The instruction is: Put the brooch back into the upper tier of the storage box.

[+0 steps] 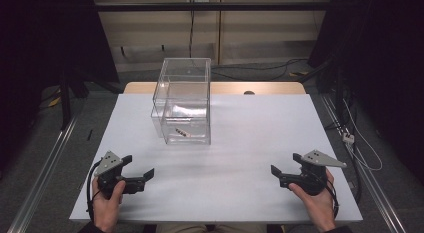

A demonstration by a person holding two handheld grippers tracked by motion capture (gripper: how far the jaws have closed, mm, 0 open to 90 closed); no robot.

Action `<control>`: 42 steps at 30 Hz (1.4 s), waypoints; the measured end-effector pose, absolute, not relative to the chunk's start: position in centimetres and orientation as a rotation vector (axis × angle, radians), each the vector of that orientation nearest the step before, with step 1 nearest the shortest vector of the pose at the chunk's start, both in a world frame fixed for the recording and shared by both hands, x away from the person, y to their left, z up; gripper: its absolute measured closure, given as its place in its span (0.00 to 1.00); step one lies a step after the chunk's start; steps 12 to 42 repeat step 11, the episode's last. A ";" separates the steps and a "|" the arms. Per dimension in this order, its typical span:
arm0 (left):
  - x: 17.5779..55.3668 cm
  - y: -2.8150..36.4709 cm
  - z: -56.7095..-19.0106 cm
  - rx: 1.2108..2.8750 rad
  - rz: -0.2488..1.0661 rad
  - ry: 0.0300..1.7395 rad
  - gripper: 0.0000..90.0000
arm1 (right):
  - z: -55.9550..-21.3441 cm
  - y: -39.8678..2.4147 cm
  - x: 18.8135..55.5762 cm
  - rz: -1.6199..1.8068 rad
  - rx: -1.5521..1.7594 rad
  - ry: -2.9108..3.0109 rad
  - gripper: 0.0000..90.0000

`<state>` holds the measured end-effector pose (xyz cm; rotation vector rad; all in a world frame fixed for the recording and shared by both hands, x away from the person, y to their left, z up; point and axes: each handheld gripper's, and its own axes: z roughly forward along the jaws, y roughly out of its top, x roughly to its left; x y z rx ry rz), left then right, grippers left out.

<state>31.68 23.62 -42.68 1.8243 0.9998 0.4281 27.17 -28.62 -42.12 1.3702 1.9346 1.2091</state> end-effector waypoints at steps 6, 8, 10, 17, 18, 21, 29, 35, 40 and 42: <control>31.6 23.5 -42.7 1.828 0.425 0.985 0.04 | -42.6 -29.1 26.7 1.198 1.376 1.918 0.10; 31.6 23.5 -42.7 1.833 0.427 0.981 0.04 | -42.7 -29.2 26.7 1.202 1.388 1.917 0.10; 31.6 23.5 -42.7 1.828 0.428 0.983 0.04 | -42.9 -29.1 26.8 1.201 1.389 1.929 0.10; 31.7 23.5 -42.7 1.829 0.428 0.984 0.04 | -42.9 -29.1 26.9 1.204 1.389 1.931 0.10; 31.7 23.5 -42.7 1.829 0.428 0.984 0.04 | -42.9 -29.1 26.9 1.204 1.389 1.931 0.10; 31.7 23.5 -42.7 1.829 0.428 0.984 0.04 | -42.9 -29.1 26.9 1.204 1.389 1.931 0.10; 31.7 23.5 -42.7 1.829 0.428 0.984 0.04 | -42.9 -29.1 26.9 1.204 1.389 1.931 0.10; 31.7 23.5 -42.7 1.829 0.428 0.984 0.04 | -42.9 -29.1 26.9 1.204 1.389 1.931 0.10; 31.7 23.5 -42.7 1.829 0.428 0.984 0.04 | -42.9 -29.1 26.9 1.204 1.389 1.931 0.10; 31.7 23.5 -42.7 1.829 0.428 0.984 0.04 | -42.9 -29.1 26.9 1.204 1.389 1.931 0.10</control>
